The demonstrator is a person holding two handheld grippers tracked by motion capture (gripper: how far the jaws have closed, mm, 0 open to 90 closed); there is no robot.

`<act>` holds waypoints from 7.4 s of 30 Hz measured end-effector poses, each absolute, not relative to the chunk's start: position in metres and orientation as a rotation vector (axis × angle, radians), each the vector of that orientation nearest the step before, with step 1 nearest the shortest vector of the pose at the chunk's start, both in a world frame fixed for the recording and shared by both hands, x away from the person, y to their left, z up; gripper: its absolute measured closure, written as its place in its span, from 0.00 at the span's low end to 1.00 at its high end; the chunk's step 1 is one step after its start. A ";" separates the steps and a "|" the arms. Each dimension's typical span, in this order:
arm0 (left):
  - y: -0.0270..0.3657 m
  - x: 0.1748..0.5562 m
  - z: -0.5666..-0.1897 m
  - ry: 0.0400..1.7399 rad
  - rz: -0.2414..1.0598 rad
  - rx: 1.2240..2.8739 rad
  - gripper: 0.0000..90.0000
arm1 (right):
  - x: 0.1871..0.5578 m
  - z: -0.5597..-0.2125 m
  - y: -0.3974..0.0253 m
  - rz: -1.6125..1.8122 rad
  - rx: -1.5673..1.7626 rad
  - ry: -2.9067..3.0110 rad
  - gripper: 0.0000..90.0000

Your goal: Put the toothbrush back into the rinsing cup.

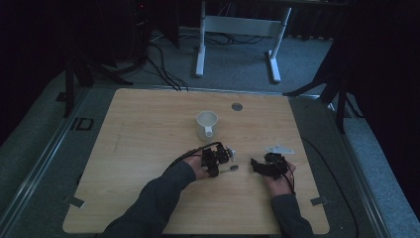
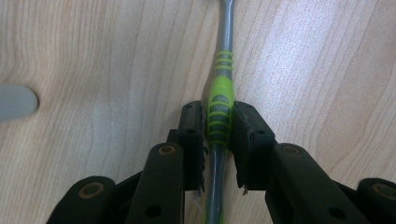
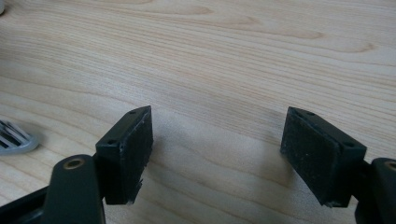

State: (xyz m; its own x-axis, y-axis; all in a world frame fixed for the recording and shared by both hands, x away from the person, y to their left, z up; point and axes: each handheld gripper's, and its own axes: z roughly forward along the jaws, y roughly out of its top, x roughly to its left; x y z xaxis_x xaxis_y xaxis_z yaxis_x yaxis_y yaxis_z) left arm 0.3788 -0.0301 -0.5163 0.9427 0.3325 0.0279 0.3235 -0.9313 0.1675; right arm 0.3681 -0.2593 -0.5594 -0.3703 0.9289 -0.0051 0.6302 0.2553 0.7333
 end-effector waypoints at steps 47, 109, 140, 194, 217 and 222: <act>0.016 0.397 -0.458 0.642 0.160 2.588 0.89 | 0.368 -0.559 -0.259 0.911 1.417 2.092 0.27; 0.034 0.397 -0.433 0.750 0.317 2.245 0.89 | 0.368 -0.559 -0.259 0.911 1.418 2.092 0.27; 0.047 0.400 -0.423 0.794 0.305 2.073 0.89 | 0.368 -0.559 -0.259 0.912 1.417 2.093 0.27; 0.065 0.406 -0.418 0.838 0.280 1.839 0.89 | 0.368 -0.559 -0.259 0.912 1.417 2.093 0.27; 0.072 0.409 -0.422 0.872 0.279 1.758 0.89 | 0.369 -0.559 -0.258 0.913 1.416 2.093 0.27; 0.072 0.411 -0.423 0.878 0.283 1.744 0.89 | 0.369 -0.559 -0.258 0.913 1.415 2.095 0.27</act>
State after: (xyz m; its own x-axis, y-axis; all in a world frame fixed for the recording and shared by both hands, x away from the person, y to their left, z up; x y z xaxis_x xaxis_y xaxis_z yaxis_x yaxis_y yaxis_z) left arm 0.4106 0.0724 -0.4226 0.6960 0.6792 -0.2329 0.4150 -0.1159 0.9024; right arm 0.3689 -0.2583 -0.5593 -0.3724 0.9281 -0.0021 0.6302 0.2545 0.7336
